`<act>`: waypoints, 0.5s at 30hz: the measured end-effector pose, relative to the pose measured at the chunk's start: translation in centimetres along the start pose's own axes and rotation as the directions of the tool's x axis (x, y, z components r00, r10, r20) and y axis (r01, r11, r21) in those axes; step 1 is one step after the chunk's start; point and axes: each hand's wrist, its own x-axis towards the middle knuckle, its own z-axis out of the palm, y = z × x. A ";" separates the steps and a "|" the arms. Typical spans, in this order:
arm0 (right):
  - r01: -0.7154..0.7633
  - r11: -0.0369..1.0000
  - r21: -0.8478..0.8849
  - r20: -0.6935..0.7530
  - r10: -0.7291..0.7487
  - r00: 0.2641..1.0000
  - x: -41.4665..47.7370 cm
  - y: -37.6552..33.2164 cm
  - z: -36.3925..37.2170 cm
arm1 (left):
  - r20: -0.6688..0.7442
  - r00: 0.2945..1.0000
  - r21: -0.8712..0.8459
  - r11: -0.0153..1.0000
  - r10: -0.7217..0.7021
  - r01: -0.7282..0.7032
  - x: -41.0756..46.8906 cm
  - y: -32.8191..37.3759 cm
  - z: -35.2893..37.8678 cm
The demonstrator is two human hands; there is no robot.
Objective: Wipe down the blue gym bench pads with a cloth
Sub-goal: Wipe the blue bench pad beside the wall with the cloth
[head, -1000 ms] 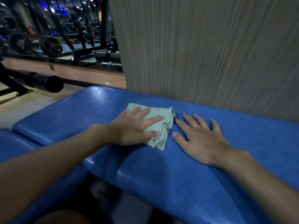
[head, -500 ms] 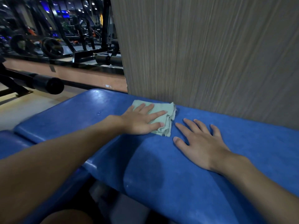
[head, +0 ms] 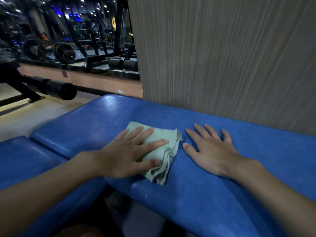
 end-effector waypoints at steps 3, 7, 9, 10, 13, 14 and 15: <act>-0.002 1.000 0.005 -0.013 0.002 1.000 0.1 0.2 0.5 | -0.010 1.000 0.020 0.999 -0.030 0.030 5.4 -1.4 -0.2; 0.000 1.000 -0.008 -0.024 0.000 1.000 0.1 0.2 0.5 | 0.009 0.995 -0.013 0.995 -0.101 0.101 13.7 -3.0 -1.0; 0.001 1.000 -0.008 -0.030 -0.001 1.000 0.2 0.3 0.5 | 0.016 0.993 -0.020 0.993 -0.120 0.121 16.6 -3.4 -1.4; 0.001 1.000 -0.006 -0.035 -0.001 0.999 0.2 0.3 0.5 | 0.016 0.992 -0.023 0.991 -0.129 0.129 17.5 -3.5 -1.5; 0.001 1.000 -0.006 -0.037 -0.001 0.999 0.3 0.4 0.6 | 0.013 0.991 -0.024 0.991 -0.130 0.130 17.4 -3.5 -1.3; 0.001 1.000 -0.001 -0.037 -0.001 0.999 0.3 0.4 0.6 | 0.015 0.992 -0.026 0.992 -0.123 0.124 16.7 -3.4 -1.2; -0.001 1.000 0.005 -0.036 0.001 0.999 0.3 0.4 0.7 | 0.016 0.993 -0.028 0.993 -0.116 0.117 15.8 -3.3 -1.1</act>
